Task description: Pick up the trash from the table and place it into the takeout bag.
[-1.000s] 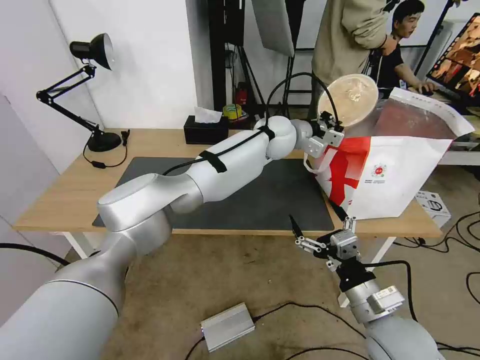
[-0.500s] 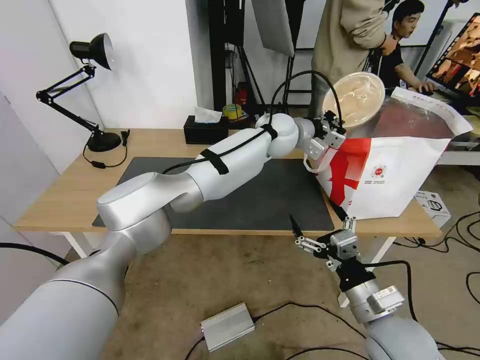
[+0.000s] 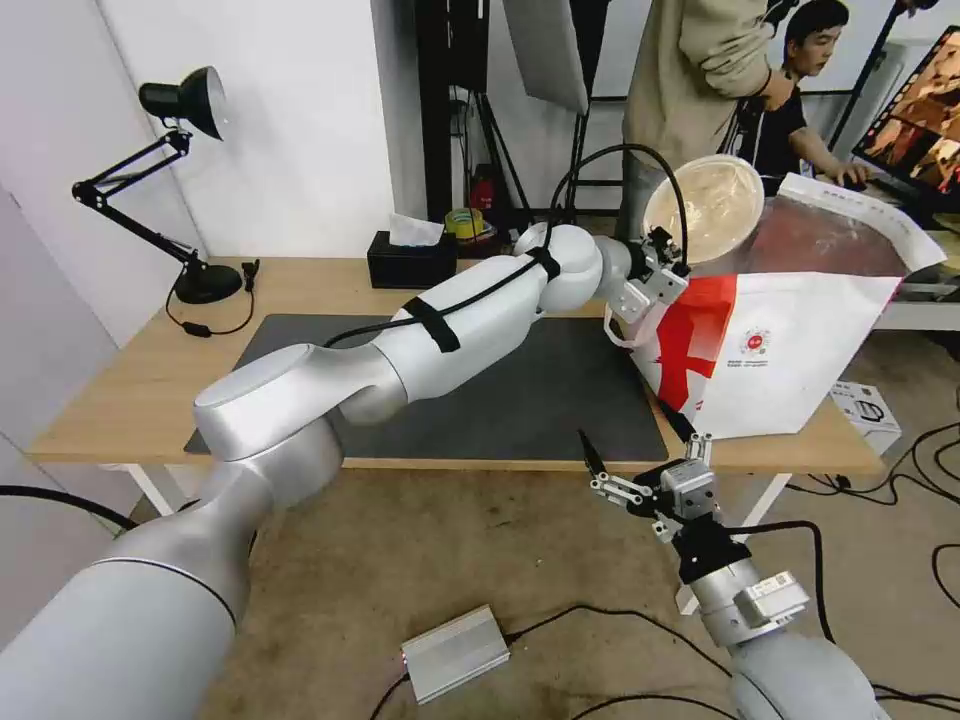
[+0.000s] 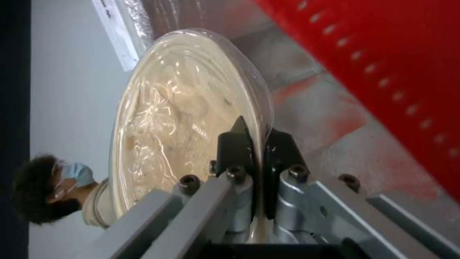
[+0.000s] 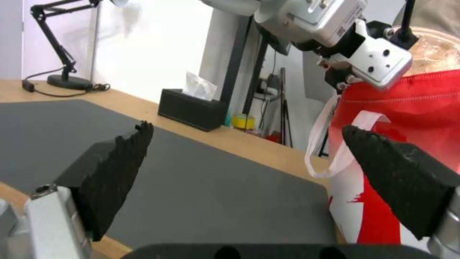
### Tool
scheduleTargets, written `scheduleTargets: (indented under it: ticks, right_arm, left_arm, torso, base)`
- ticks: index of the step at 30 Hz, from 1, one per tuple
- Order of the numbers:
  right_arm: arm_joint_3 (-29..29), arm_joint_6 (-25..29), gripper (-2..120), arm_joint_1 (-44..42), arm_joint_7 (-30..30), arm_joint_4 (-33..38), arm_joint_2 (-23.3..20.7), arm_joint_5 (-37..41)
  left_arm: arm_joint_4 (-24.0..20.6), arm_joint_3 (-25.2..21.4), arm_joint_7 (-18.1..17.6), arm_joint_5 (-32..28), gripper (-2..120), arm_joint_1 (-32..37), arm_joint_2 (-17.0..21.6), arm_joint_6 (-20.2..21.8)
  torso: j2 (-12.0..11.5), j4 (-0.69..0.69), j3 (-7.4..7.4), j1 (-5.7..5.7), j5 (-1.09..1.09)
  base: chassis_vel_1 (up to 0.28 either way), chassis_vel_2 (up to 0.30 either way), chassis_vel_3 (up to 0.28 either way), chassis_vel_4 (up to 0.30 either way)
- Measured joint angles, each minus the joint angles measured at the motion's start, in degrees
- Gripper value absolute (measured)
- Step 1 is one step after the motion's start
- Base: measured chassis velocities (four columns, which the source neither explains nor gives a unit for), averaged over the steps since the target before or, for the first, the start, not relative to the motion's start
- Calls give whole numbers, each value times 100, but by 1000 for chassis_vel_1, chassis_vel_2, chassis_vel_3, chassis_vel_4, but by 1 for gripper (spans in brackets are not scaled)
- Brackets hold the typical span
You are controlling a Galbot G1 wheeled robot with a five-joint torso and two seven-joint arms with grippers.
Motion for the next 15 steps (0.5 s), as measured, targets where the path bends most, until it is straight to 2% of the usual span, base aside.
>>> scheduleTargets:
  ticks: [9,15]
  right_arm:
    - [0,0,100,0,0,0,0,0]
    - [0,0,100,0,0,0,0,0]
  left_arm:
    - [-26,-57,172,389,0,11,2,-69]
    - [-25,-71,194,430,1,11,2,-90]
  torso:
    - [0,0,0,0,0]
    - [0,0,0,0,0]
  base:
    - [0,0,0,0]
    - [0,0,0,0]
